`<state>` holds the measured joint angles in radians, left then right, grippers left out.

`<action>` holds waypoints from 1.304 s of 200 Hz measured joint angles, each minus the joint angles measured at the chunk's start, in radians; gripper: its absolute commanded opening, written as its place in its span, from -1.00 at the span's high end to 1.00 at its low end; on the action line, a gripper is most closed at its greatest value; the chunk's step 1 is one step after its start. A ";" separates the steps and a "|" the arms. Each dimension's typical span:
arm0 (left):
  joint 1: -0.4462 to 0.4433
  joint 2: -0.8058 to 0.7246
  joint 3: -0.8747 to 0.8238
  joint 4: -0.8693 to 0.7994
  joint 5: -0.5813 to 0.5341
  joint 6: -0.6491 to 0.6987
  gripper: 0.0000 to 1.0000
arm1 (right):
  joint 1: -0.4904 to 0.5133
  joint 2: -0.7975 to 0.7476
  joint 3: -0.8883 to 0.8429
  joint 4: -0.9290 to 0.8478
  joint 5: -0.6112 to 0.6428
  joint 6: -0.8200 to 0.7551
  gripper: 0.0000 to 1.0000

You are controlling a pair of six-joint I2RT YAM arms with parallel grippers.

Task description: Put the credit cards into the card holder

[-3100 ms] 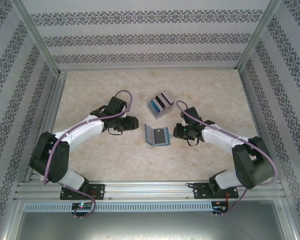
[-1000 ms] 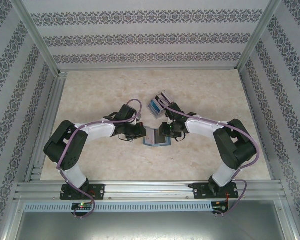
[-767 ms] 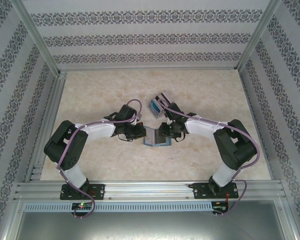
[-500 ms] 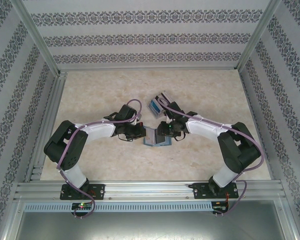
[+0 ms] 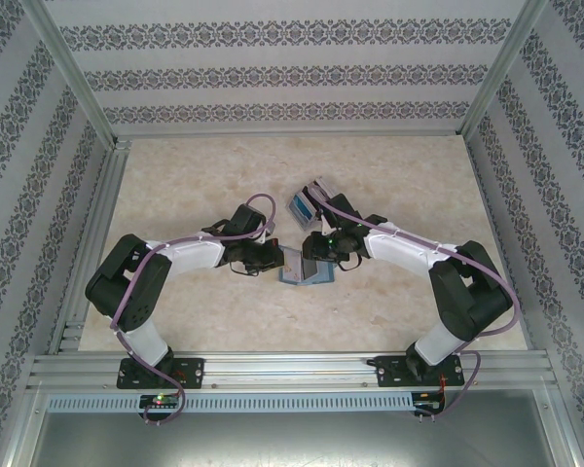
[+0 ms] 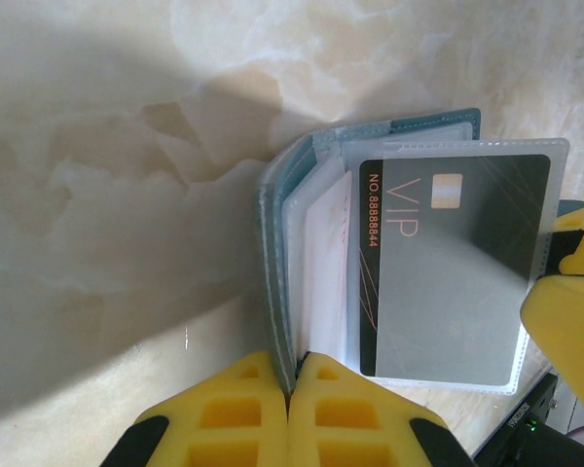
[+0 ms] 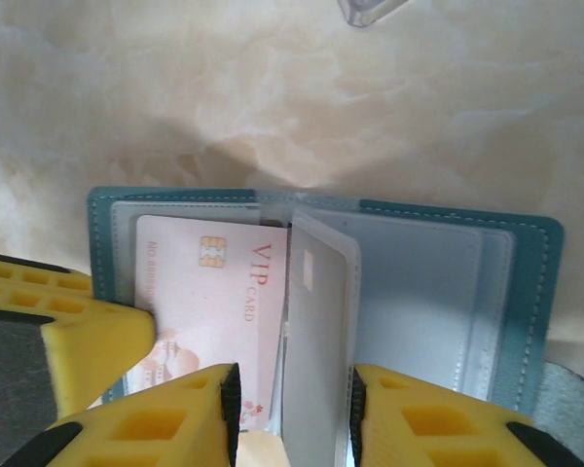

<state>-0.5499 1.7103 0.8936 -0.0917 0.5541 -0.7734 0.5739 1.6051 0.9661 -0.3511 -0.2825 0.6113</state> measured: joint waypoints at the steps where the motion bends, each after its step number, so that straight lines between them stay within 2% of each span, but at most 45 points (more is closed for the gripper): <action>1: 0.000 0.000 0.000 0.000 0.000 0.000 0.96 | 0.000 0.000 0.000 0.000 -0.001 0.000 0.26; 75: 0.000 0.000 -0.008 0.019 0.000 -0.014 0.96 | 0.005 0.008 0.000 0.072 -0.077 0.050 0.25; 167: 0.000 -0.003 -0.034 0.063 0.007 -0.028 0.94 | 0.059 0.105 0.016 0.139 -0.127 0.094 0.25; 218: 0.000 -0.016 -0.042 0.064 0.008 -0.032 0.74 | 0.059 0.105 0.019 0.139 -0.126 0.094 0.24; 234: 0.000 -0.027 -0.052 0.066 0.007 -0.035 0.52 | 0.059 0.105 0.020 0.139 -0.126 0.094 0.23; 261: 0.003 -0.038 -0.082 0.079 0.019 -0.055 0.38 | 0.058 0.101 0.020 0.139 -0.118 0.094 0.23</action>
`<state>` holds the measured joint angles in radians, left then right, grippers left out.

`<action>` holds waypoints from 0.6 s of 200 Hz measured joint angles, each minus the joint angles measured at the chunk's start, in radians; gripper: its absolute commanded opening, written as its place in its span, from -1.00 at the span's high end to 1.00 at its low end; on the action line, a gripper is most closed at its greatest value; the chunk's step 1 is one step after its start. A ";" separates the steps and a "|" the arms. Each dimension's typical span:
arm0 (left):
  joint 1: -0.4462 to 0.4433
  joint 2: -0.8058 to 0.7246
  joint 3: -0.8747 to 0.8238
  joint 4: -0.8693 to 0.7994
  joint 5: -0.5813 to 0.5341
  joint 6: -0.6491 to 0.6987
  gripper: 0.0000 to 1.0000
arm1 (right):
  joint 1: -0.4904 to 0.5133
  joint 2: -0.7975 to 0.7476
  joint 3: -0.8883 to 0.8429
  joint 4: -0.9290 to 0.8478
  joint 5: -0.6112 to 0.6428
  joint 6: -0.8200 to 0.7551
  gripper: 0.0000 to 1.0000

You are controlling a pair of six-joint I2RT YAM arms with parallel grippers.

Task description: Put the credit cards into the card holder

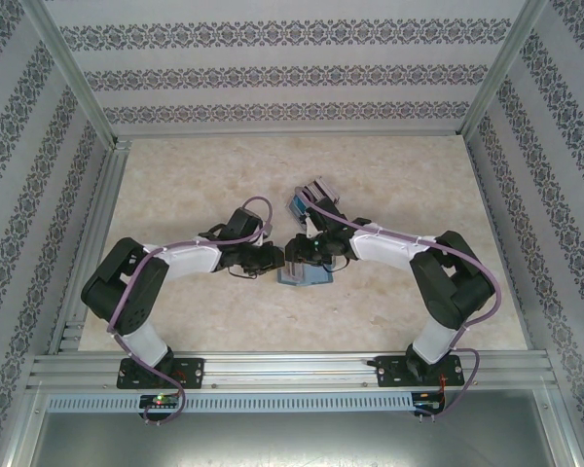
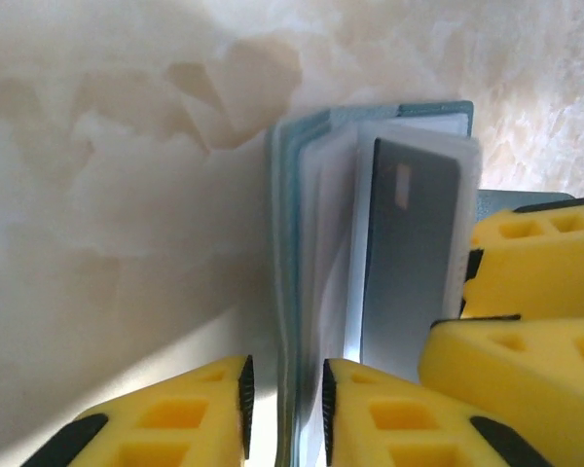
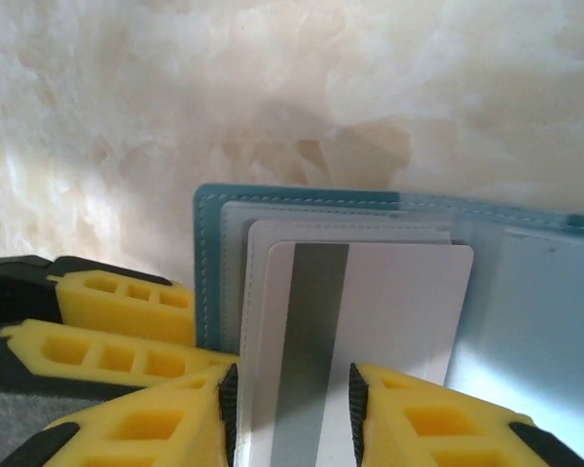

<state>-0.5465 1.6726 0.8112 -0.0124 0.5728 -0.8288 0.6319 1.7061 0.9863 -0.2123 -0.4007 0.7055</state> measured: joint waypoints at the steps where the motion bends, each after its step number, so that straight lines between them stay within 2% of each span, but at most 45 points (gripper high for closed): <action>1: 0.000 0.000 0.000 0.000 0.001 -0.002 0.37 | 0.000 0.000 0.000 0.000 0.000 0.000 0.23; 37: 0.005 -0.015 -0.003 0.003 0.020 -0.018 0.28 | -0.022 -0.042 -0.032 0.016 0.003 0.007 0.23; 120: 0.016 -0.114 -0.002 0.003 -0.003 -0.047 0.27 | -0.040 -0.059 -0.047 0.043 -0.012 0.023 0.23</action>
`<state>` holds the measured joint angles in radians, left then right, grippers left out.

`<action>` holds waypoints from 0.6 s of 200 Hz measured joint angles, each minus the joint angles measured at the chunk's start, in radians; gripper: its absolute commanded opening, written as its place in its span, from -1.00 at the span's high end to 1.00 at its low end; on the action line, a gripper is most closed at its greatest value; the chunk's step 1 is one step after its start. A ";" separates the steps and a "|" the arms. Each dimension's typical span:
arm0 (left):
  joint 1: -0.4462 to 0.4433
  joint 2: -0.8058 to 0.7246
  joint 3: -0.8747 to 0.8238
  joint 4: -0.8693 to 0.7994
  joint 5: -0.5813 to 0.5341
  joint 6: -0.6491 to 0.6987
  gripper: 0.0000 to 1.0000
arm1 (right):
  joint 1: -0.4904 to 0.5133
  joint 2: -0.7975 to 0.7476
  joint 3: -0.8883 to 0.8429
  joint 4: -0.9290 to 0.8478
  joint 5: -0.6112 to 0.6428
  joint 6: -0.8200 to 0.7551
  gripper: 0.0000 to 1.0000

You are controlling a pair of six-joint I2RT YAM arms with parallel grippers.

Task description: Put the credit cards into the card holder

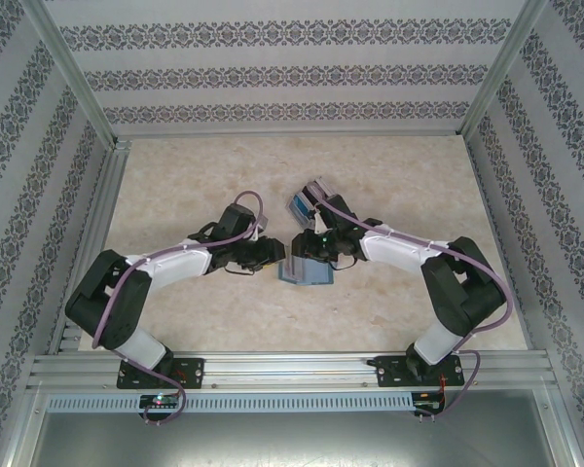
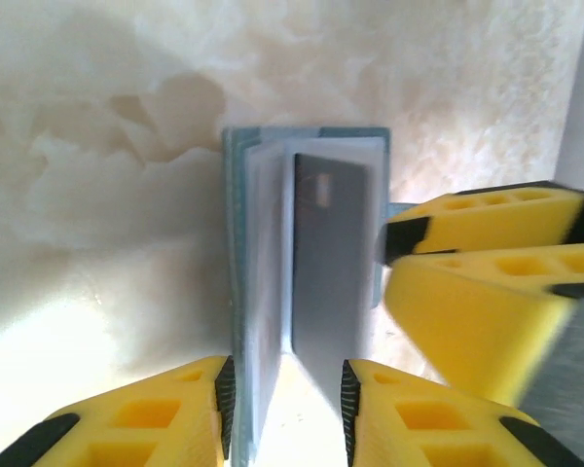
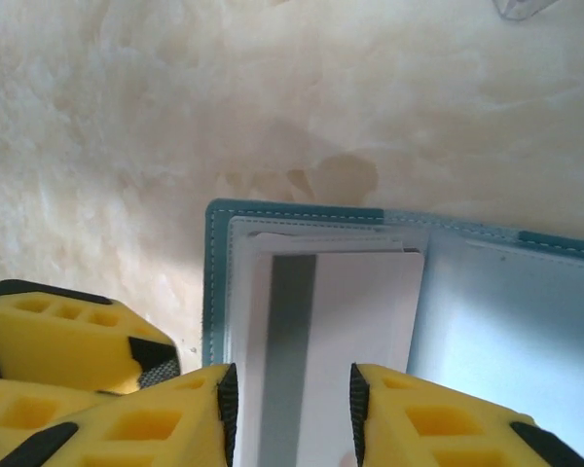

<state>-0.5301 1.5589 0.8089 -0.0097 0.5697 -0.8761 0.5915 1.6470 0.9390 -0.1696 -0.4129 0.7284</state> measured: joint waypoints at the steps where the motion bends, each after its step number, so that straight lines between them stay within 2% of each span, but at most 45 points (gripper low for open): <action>1: 0.000 -0.001 0.000 0.000 0.000 0.000 0.27 | 0.000 0.001 0.000 0.000 0.000 0.000 0.23; 45: 0.003 -0.052 -0.019 -0.001 -0.020 -0.010 0.29 | 0.040 0.042 0.001 0.018 -0.008 0.010 0.23; 92: 0.007 -0.066 -0.039 0.000 -0.032 -0.013 0.32 | 0.029 0.037 0.000 0.018 -0.003 0.010 0.23; 120: 0.008 -0.065 -0.046 0.002 -0.029 -0.021 0.32 | 0.007 -0.018 -0.020 0.010 0.007 0.008 0.23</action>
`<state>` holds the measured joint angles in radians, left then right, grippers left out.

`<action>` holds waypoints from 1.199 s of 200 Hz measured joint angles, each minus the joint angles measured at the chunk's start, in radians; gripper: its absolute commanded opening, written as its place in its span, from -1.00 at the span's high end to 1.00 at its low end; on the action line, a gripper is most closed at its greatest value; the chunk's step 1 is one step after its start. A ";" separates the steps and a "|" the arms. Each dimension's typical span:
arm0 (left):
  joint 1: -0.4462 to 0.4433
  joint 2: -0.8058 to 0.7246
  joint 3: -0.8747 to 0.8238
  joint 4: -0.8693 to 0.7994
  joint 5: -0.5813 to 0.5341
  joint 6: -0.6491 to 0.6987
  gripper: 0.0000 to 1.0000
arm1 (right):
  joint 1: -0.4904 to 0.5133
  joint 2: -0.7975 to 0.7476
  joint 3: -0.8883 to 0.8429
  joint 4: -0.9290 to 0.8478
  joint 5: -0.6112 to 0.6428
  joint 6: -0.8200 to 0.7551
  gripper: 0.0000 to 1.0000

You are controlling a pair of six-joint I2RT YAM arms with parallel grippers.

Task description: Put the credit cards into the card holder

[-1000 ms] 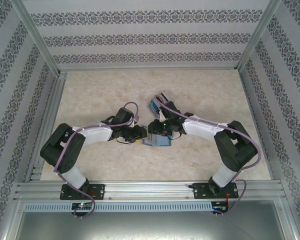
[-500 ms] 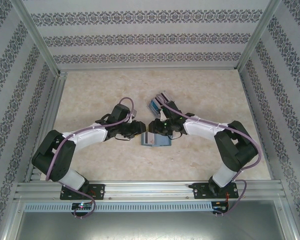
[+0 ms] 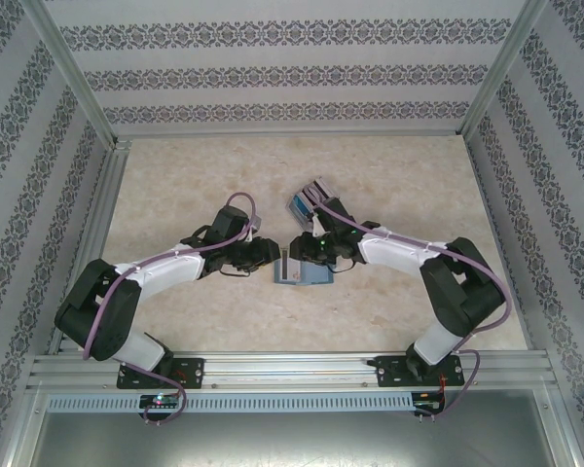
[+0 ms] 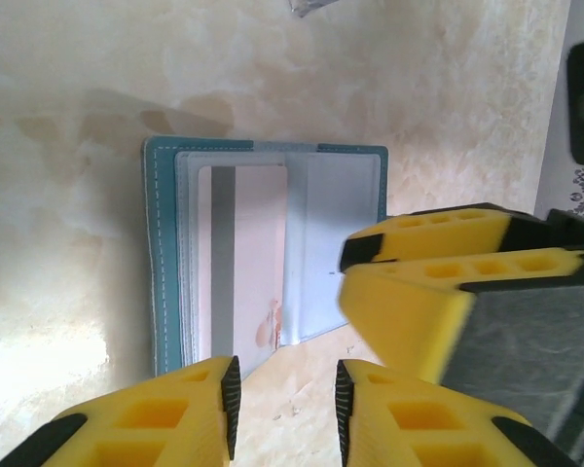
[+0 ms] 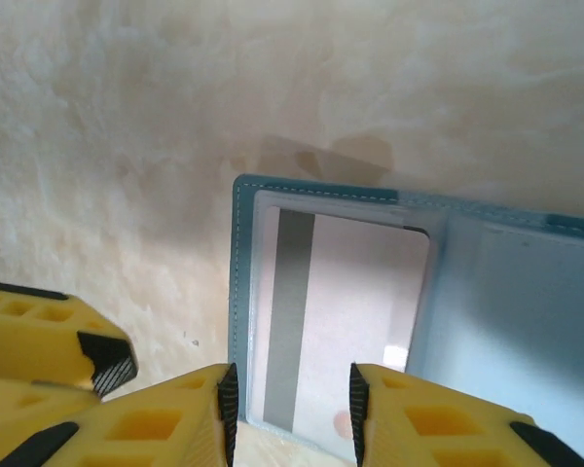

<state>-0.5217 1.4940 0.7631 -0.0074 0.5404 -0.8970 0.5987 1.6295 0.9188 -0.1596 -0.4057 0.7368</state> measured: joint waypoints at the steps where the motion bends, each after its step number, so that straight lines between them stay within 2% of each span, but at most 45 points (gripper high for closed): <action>1: 0.000 0.000 0.000 0.001 0.000 0.000 0.32 | -0.002 -0.004 -0.001 -0.002 0.000 -0.001 0.23; 45: 0.000 0.019 0.006 0.023 0.017 -0.002 0.33 | -0.054 -0.096 -0.056 -0.013 0.024 -0.007 0.23; 85: 0.000 0.066 0.021 0.047 0.042 -0.006 0.33 | -0.060 -0.132 -0.090 -0.046 0.058 -0.027 0.23; 240: -0.021 0.209 0.058 0.088 0.058 -0.021 0.36 | -0.102 -0.130 -0.085 -0.113 0.083 -0.090 0.24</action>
<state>-0.5423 1.7035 0.8211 0.0807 0.5983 -0.9184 0.4969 1.4998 0.8333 -0.2726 -0.3229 0.6468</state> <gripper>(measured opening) 0.323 0.381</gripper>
